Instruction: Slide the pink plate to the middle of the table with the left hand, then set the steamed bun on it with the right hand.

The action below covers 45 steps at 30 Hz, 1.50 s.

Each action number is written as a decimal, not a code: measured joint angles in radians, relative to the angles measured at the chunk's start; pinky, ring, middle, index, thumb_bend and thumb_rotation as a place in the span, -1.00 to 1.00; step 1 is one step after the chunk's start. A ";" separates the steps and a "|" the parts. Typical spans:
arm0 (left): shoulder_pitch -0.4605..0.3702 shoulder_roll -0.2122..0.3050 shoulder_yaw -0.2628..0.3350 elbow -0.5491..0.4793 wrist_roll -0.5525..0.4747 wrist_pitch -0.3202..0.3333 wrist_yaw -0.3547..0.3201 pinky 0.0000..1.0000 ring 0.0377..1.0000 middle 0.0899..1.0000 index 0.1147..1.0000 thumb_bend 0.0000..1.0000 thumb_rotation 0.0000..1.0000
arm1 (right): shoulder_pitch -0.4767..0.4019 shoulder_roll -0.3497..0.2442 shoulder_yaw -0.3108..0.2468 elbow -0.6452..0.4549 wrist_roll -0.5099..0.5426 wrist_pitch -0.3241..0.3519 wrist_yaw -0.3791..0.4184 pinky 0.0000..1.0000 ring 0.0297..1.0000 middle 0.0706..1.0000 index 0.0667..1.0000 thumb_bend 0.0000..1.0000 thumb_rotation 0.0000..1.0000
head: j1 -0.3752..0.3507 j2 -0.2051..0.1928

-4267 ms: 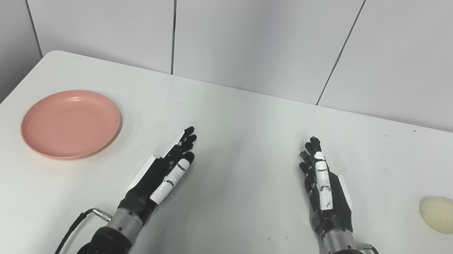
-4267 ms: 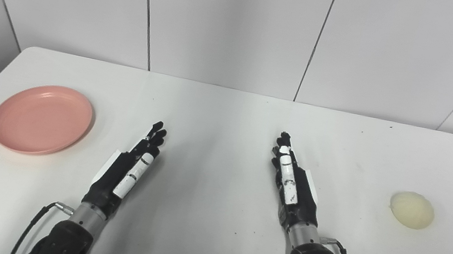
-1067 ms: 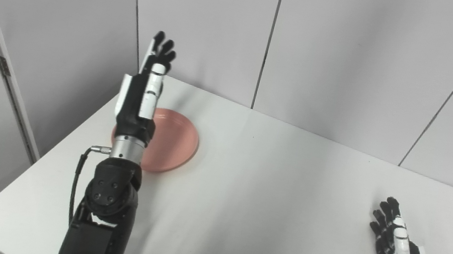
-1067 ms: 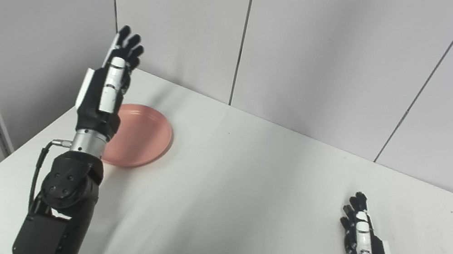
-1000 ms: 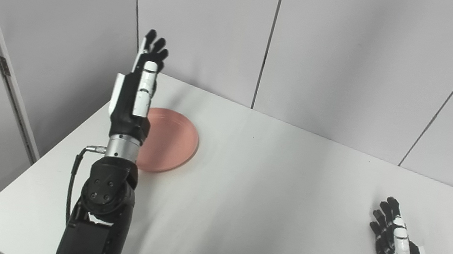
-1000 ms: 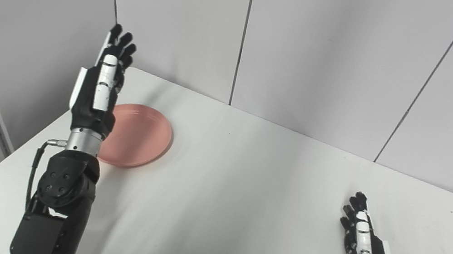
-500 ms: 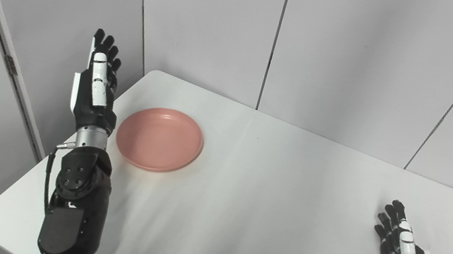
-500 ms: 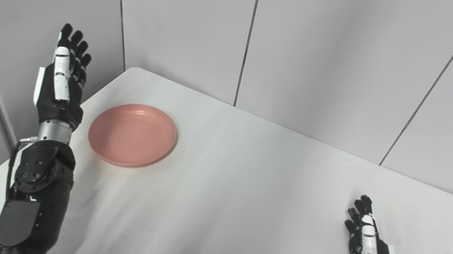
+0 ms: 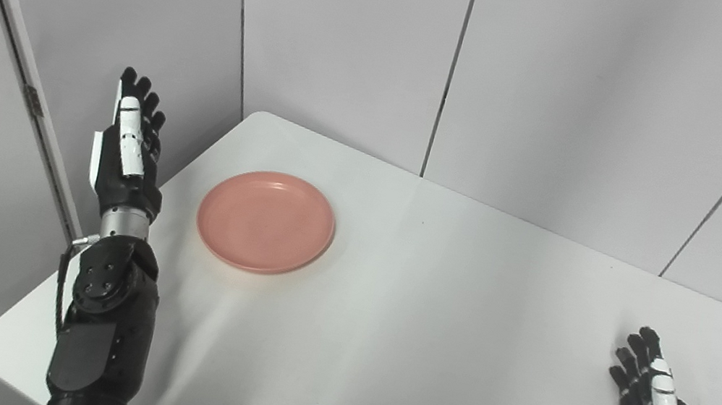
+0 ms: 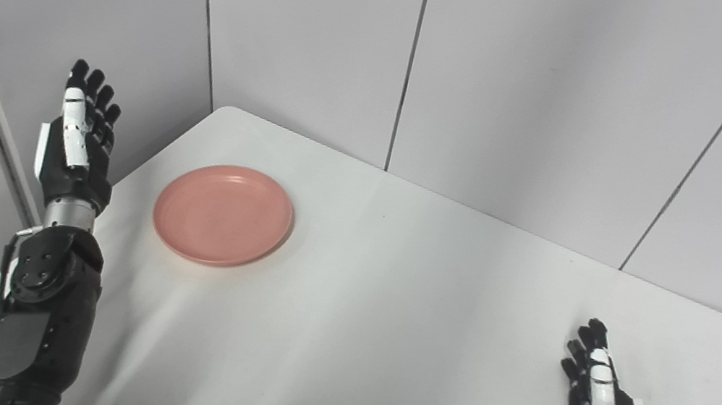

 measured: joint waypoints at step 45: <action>-0.048 0.032 -0.049 0.318 -0.097 0.006 0.011 1.00 0.96 0.94 0.95 -0.16 1.00 | -0.004 0.000 -0.001 0.003 0.003 0.017 -0.002 1.00 1.00 1.00 1.00 -0.91 1.00 | -0.009 0.023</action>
